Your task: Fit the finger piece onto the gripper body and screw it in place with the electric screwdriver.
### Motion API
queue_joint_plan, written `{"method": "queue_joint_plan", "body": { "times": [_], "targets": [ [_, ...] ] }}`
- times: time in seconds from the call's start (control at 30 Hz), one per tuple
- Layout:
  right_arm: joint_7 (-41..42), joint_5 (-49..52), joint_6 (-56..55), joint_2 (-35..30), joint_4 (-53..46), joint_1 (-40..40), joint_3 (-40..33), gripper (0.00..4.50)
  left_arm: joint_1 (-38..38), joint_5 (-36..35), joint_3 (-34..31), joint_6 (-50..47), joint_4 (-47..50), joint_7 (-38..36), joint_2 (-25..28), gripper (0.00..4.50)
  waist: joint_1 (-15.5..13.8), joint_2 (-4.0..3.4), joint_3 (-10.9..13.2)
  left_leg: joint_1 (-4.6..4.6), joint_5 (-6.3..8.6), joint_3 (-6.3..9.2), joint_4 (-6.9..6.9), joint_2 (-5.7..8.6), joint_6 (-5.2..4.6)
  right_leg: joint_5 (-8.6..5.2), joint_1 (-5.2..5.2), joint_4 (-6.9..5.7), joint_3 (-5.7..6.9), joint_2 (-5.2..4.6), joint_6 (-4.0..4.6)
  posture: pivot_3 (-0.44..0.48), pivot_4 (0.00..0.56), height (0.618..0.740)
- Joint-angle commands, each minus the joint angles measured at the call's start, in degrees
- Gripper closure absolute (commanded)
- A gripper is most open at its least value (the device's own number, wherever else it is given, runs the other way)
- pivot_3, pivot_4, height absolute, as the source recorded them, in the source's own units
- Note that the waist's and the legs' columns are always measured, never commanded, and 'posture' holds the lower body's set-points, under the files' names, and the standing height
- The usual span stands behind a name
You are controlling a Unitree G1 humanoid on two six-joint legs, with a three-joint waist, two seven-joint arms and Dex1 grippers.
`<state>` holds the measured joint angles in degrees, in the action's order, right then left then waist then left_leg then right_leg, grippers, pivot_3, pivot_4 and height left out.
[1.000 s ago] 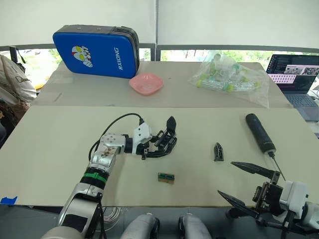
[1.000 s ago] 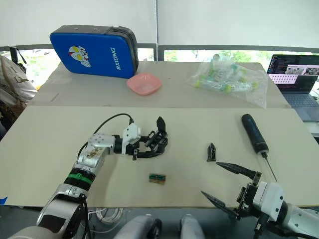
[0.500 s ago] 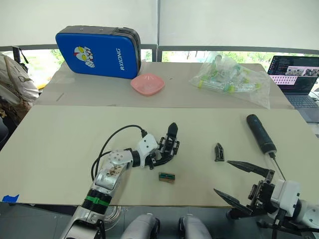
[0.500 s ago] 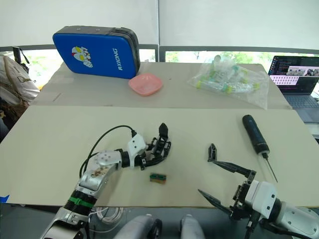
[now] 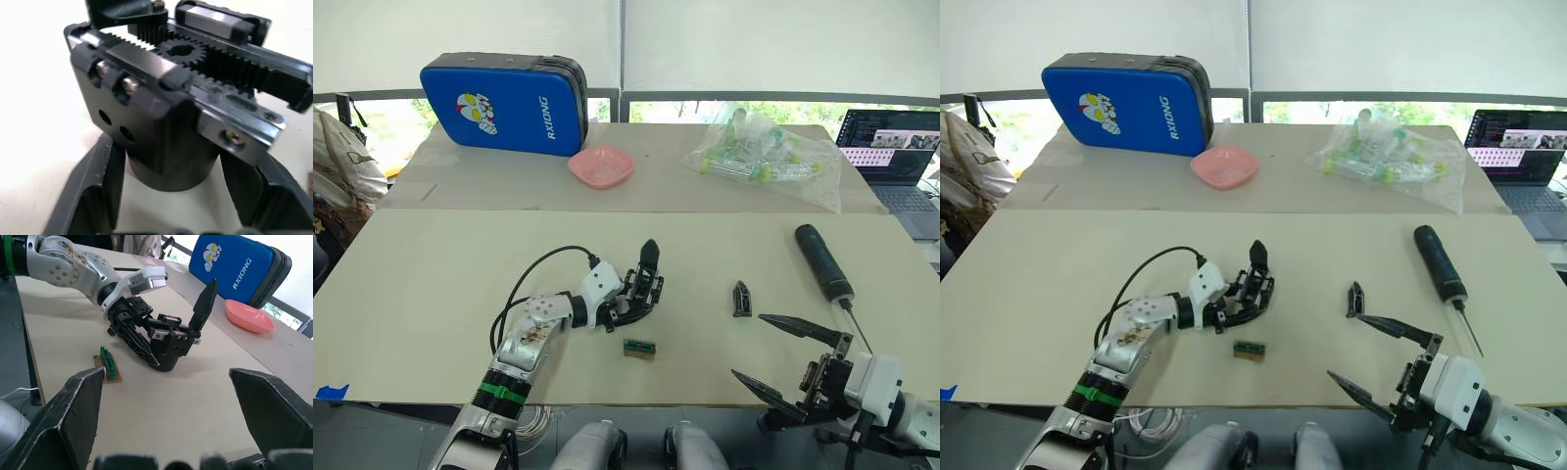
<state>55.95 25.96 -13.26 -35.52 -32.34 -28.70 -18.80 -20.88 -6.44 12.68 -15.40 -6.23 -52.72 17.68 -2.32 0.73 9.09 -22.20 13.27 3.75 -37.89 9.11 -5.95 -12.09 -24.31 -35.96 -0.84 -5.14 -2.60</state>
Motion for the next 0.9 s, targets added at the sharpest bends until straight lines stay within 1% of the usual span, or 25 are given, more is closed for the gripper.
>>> {"method": "queue_joint_plan", "body": {
  "times": [0.03, 0.13, 0.3, 0.4, 0.47, 0.5, 0.57, 0.6, 0.67, 0.73, 0.77, 0.83, 0.87, 0.9],
  "targets": [
    [-1.94, 2.74, -0.50, 1.07, -5.06, -0.95, -1.65, 0.00, 0.99, -1.78, -0.82, 0.37, 1.96, -1.52, 2.04, 0.05, 0.04, 0.00, 0.00, -0.01, 0.00, 0.00, 0.00, -0.01, 0.00, 0.00, -0.02, 0.00, 0.00, 0.00, 0.00, 0.000, 0.150, 0.740],
    [-3.11, 3.14, 1.10, 1.31, -7.21, -3.72, -2.80, 0.00, 1.36, -4.20, -3.32, 0.39, 2.26, -3.61, 4.72, 0.05, 0.13, -0.03, -0.01, 0.01, -0.01, 0.00, 0.00, -0.03, 0.01, 0.00, -0.01, -0.04, 0.00, 0.01, 0.01, 0.000, 0.150, 0.740],
    [-3.57, 3.79, 0.99, 2.68, -8.25, -10.00, -5.78, 0.00, 2.84, -8.55, -7.00, 2.56, 1.34, -11.99, 12.60, 0.05, 0.06, -0.05, -0.01, 0.03, -0.01, 0.00, 0.00, -0.04, 0.02, -0.03, -0.01, -0.10, 0.00, 0.02, 0.04, 0.000, 0.150, 0.740],
    [-4.45, 3.53, 0.04, 4.84, -7.27, -13.38, -7.76, 0.00, 3.61, -10.92, -9.73, 4.01, -0.59, -16.71, 17.04, 0.05, 0.02, -0.06, -0.01, 0.04, -0.01, 0.00, 0.00, -0.03, 0.02, -0.03, -0.01, -0.09, -0.01, 0.02, 0.06, 0.000, 0.150, 0.740],
    [-4.77, 3.33, -0.26, 5.81, -6.93, -14.35, -8.40, 0.00, 3.78, -11.82, -10.43, 4.94, -1.55, -18.38, 18.39, 0.05, 0.00, -0.11, 0.01, 0.04, 0.00, 0.00, 0.01, -0.04, 0.01, -0.05, 0.00, -0.08, -0.01, 0.02, 0.07, 0.000, 0.150, 0.740],
    [-5.25, 3.31, -0.19, 6.67, -6.38, -15.03, -8.89, 0.00, 3.62, -11.83, -10.96, 6.40, -2.94, -19.55, 19.21, 0.05, -0.01, -0.12, 0.00, 0.04, 0.00, 0.00, 0.01, -0.03, 0.01, -0.05, -0.01, -0.09, -0.02, 0.02, 0.07, 0.000, 0.150, 0.740],
    [-9.48, 2.30, 1.83, 10.26, -5.10, -18.18, -11.09, 0.00, 2.41, -12.90, -13.82, 11.10, -8.16, -23.10, 21.15, 0.05, -0.20, -0.12, 0.00, 0.04, 0.00, 0.00, 0.01, -0.03, 0.01, -0.07, 0.00, -0.08, -0.02, 0.01, 0.06, 0.000, 0.150, 0.740],
    [-12.95, 1.19, 4.32, 12.00, -5.55, -19.58, -12.17, 0.00, 1.54, -13.92, -15.20, 12.63, -10.34, -24.95, 21.89, 0.05, -0.28, -0.12, 0.00, 0.03, 0.00, 0.00, 0.04, -0.04, 0.02, -0.08, -0.02, -0.09, 0.00, 0.01, 0.08, 0.000, 0.150, 0.740],
    [-17.48, -1.40, 8.46, 13.45, -7.39, -21.21, -12.85, 0.00, -0.05, -15.20, -16.60, 14.80, -12.78, -27.40, 22.57, 0.05, -0.25, -0.12, 0.00, 0.02, 0.00, 0.01, 0.13, -0.05, 0.03, -0.11, -0.10, -0.14, -0.01, 0.03, 0.15, 0.000, 0.150, 0.740],
    [-23.46, -3.13, 16.74, 13.30, -10.86, -21.45, -12.95, 0.00, -2.22, -17.17, -17.72, 12.29, -12.48, -28.22, 23.23, 0.05, -0.21, -0.12, 0.01, -0.02, 0.00, 0.00, 0.13, -0.04, 0.04, -0.13, -0.20, -0.18, -0.03, 0.06, 0.17, 0.000, 0.150, 0.740],
    [-26.62, -2.18, 21.95, 12.22, -12.77, -20.18, -13.18, 0.00, -3.15, -18.23, -18.12, 10.77, -11.65, -28.69, 23.51, 0.05, -0.20, -0.13, 0.01, -0.02, -0.01, 0.00, 0.13, -0.04, 0.04, -0.13, -0.20, -0.17, -0.04, 0.05, 0.17, 0.000, 0.150, 0.740],
    [-30.06, 2.35, 29.53, 8.90, -15.50, -15.46, -13.72, 0.00, -4.08, -19.82, -18.29, 8.01, -9.19, -29.77, 24.33, 0.05, 0.13, -0.12, 0.01, -0.05, -0.02, -0.01, 0.13, -0.01, 0.06, -0.12, -0.19, -0.16, -0.05, 0.02, 0.15, 0.000, 0.150, 0.740],
    [-31.65, 4.57, 33.23, 7.16, -16.37, -12.78, -14.02, 0.00, -4.25, -20.39, -18.25, 7.00, -8.01, -30.07, 24.59, 0.05, 0.37, -0.12, 0.00, -0.03, -0.03, -0.03, 0.12, 0.01, 0.08, -0.08, -0.19, -0.12, -0.06, 0.03, 0.11, 0.000, 0.150, 0.740],
    [-34.15, 6.81, 39.60, 4.12, -16.90, -8.93, -13.85, 0.00, -4.30, -21.48, -18.04, 4.98, -6.24, -30.35, 24.80, 0.05, 0.60, -0.12, 0.00, 0.00, -0.03, -0.04, 0.12, 0.02, 0.08, -0.05, -0.18, -0.09, -0.07, 0.01, 0.04, 0.000, 0.150, 0.740]
  ]
}}
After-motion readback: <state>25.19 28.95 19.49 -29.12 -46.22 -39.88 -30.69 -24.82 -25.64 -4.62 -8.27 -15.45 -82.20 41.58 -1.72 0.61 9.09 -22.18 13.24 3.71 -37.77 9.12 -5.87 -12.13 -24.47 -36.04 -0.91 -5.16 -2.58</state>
